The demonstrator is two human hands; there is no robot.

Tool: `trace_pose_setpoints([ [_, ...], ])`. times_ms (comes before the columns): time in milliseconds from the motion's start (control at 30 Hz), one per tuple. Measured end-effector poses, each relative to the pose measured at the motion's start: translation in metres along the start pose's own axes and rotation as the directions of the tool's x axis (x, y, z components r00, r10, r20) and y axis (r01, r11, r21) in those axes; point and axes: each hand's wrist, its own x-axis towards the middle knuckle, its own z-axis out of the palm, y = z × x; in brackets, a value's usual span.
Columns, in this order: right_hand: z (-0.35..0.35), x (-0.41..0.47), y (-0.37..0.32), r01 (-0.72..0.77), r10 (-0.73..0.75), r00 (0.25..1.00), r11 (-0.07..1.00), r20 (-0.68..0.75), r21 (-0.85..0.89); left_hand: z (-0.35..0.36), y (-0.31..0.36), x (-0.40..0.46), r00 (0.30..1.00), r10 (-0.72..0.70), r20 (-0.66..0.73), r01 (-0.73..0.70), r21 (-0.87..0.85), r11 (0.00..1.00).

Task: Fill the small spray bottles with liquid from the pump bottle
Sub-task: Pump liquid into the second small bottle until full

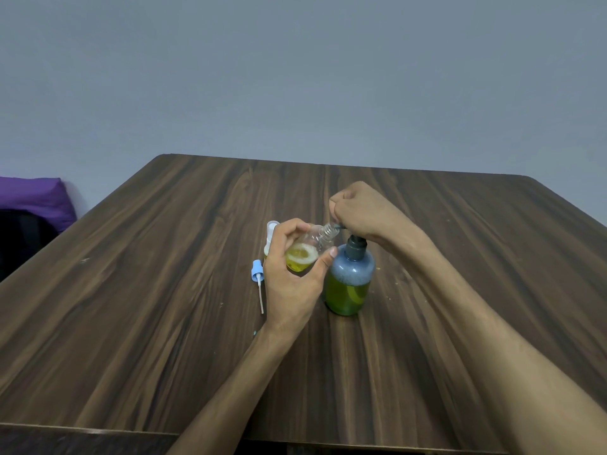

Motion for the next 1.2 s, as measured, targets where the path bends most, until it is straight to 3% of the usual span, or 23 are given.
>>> trace_pose_setpoints([
  [100,-0.002,0.002,0.001,0.007,-0.006,0.998,1.000,-0.055,0.014,0.000,-0.001,0.000,1.000,-0.004,0.004,0.003,0.005,1.000],
  [233,0.007,0.003,0.008,-0.026,0.025,0.999,0.999,-0.026,-0.042,0.001,-0.001,0.000,1.000,-0.014,-0.003,0.014,-0.003,1.000],
  [400,-0.004,-0.001,0.000,0.044,-0.044,0.998,0.999,-0.046,-0.005,0.000,-0.001,-0.002,1.000,-0.015,0.003,0.015,-0.015,1.000],
  [567,0.006,0.001,0.004,-0.025,0.024,1.000,0.997,-0.010,-0.066,0.000,-0.002,0.000,1.000,-0.023,-0.008,0.023,-0.009,1.000],
  [767,-0.002,0.000,0.001,0.009,-0.009,0.999,1.000,-0.035,-0.011,-0.001,-0.003,0.000,1.000,-0.019,-0.004,0.019,-0.007,1.000],
  [900,0.006,0.000,0.003,-0.039,0.039,0.999,0.996,-0.006,-0.078,-0.001,-0.005,0.000,1.000,-0.031,0.000,0.031,-0.019,0.999],
  [1033,-0.001,0.000,0.000,-0.006,0.006,1.000,1.000,0.008,0.006,0.000,-0.003,-0.001,1.000,-0.023,-0.003,0.023,-0.018,1.000],
  [1200,0.006,0.002,0.006,-0.053,0.052,0.998,0.998,-0.021,-0.039,0.000,-0.004,0.001,1.000,-0.030,0.005,0.030,-0.026,0.999],
])
